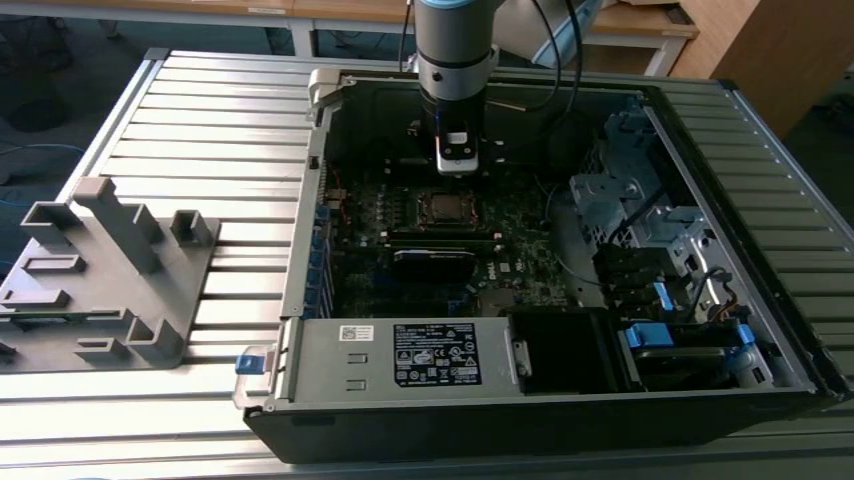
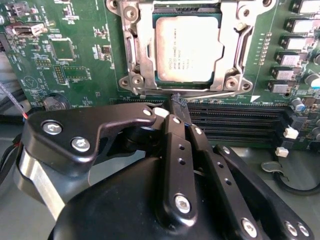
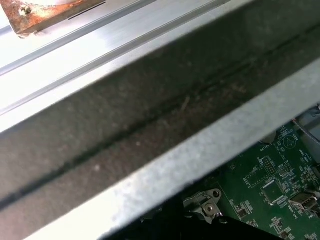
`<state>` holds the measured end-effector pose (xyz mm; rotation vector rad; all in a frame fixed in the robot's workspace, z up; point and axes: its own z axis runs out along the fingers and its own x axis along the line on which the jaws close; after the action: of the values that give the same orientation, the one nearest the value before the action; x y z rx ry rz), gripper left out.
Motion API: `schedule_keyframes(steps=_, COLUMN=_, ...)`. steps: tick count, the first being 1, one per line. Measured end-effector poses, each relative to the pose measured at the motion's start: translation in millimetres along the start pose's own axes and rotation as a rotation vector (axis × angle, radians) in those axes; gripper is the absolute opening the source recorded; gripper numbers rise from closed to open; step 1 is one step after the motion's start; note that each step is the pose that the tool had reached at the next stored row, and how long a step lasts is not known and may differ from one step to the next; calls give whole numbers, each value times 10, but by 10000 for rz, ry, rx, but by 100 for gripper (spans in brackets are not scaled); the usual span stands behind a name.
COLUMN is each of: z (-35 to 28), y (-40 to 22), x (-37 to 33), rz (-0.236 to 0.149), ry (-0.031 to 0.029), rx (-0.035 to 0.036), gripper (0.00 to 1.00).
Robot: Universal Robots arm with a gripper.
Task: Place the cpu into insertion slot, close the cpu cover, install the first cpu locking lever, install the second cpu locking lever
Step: 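Install the first cpu locking lever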
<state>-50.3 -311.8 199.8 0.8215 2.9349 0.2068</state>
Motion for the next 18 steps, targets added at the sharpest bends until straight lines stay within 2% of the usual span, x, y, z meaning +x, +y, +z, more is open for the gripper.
schedule_keyframes(steps=12, z=2, y=6, x=8, rz=4, ry=18, rx=-30, gripper=11)
schedule_keyframes(steps=18, z=19, y=3, x=9, rz=2, ry=7, rx=-34, gripper=11)
